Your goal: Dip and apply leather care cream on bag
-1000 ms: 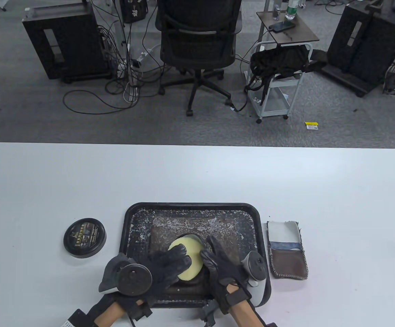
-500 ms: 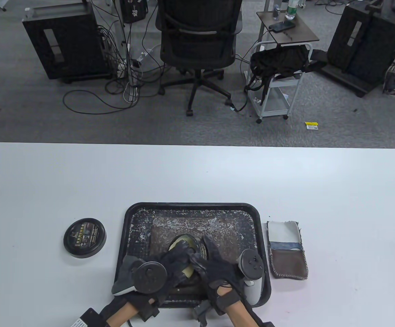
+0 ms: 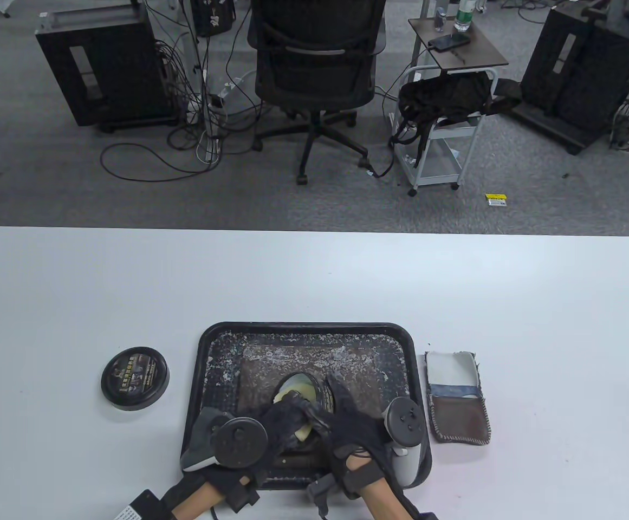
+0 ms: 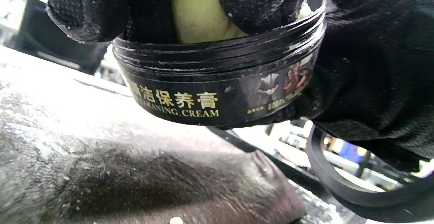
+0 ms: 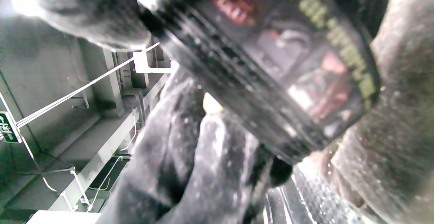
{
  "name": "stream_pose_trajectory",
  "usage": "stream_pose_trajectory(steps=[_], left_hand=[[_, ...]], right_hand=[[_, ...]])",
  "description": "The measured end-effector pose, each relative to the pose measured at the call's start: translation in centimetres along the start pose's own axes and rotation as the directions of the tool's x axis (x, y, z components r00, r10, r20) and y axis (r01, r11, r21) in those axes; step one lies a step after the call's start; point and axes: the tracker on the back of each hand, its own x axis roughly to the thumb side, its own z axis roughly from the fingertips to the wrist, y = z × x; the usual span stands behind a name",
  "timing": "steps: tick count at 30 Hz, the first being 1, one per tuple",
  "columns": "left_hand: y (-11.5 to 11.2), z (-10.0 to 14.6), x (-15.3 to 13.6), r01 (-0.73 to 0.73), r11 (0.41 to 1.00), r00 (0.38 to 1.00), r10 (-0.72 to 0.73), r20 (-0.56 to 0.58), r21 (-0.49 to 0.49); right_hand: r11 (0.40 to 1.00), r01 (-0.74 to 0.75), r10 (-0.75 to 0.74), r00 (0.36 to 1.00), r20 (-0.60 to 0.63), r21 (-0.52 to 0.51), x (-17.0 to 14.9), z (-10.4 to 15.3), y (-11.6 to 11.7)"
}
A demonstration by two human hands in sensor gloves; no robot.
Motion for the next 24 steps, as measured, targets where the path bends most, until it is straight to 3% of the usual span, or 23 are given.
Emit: stream_pose_trajectory(steps=[6,12,19,24], left_hand=[[0.2,0.4,0.2,-0.032,0.993,0.998,0.037,-0.041,0.116],[0.0,0.3,0.6,0.018,0.993,0.998,-0.01,-0.069,0.115],[0.2,0.2,0.5,-0.04,0.997,0.999,0.04,0.001,0.061],[0.3,0.3,0.6,-0.034,0.99,0.999,0.038,-0.025,0.137]], right_hand=[[1.0,-0.014,0.014,1.0,0.012,0.027,0.3,0.0,0.4],[0.998,-0.051,0.05,0.998,0.029,0.024,0.8,0.2,0.9],[0.999,-0.036,0.037,0.998,0.055,-0.015,1.4,0.2,-0.5],[0.998,-0.061,0.06,0.997,0.042,0.021,1.2,0.3,0.2]])
